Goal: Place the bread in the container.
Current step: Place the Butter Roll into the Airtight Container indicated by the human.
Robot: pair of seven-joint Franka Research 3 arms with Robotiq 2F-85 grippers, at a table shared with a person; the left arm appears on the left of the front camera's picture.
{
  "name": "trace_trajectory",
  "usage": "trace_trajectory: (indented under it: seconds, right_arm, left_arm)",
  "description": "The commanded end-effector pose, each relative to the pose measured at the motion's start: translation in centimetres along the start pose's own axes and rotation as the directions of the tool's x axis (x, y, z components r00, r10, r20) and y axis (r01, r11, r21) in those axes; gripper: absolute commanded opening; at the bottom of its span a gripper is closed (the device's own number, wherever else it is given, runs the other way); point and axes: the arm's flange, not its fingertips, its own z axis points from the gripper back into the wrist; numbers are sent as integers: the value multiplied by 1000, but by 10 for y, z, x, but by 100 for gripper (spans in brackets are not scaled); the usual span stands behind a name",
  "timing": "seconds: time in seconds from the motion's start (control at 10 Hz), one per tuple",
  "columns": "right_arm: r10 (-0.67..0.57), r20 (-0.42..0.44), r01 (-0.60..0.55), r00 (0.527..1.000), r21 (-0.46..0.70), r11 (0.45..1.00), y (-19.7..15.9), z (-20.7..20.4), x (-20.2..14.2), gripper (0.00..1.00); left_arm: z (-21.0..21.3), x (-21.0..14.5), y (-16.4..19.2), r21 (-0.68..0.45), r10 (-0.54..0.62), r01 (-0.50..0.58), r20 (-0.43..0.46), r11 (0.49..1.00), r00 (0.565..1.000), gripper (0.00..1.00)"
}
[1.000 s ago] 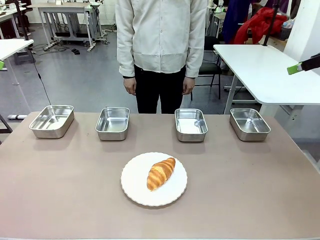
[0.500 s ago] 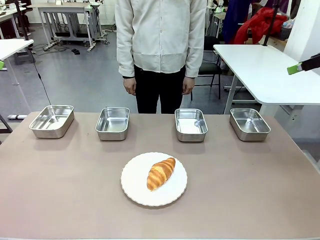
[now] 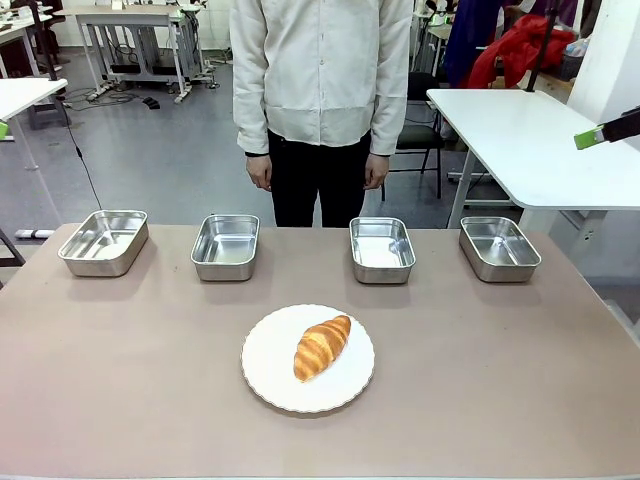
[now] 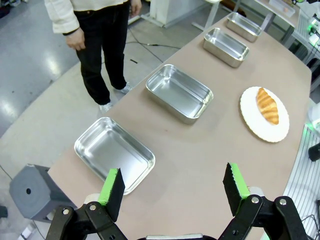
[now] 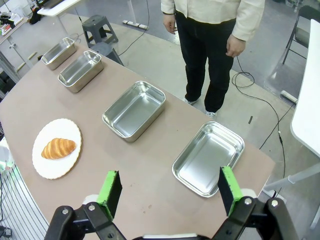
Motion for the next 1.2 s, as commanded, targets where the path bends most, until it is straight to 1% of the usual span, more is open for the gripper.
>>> trace_trajectory:
  seconds: [0.0,1.1]
  right_arm:
    - [6,17,-7,1000,10,1000,-2,-1,1,100]
    - [6,17,-7,1000,10,1000,-2,-1,1,100]
  left_arm:
    - [2,0,-2,-5,-9,9,5,1000,1000,100]
    - [2,0,-2,-5,-9,9,5,1000,1000,100]
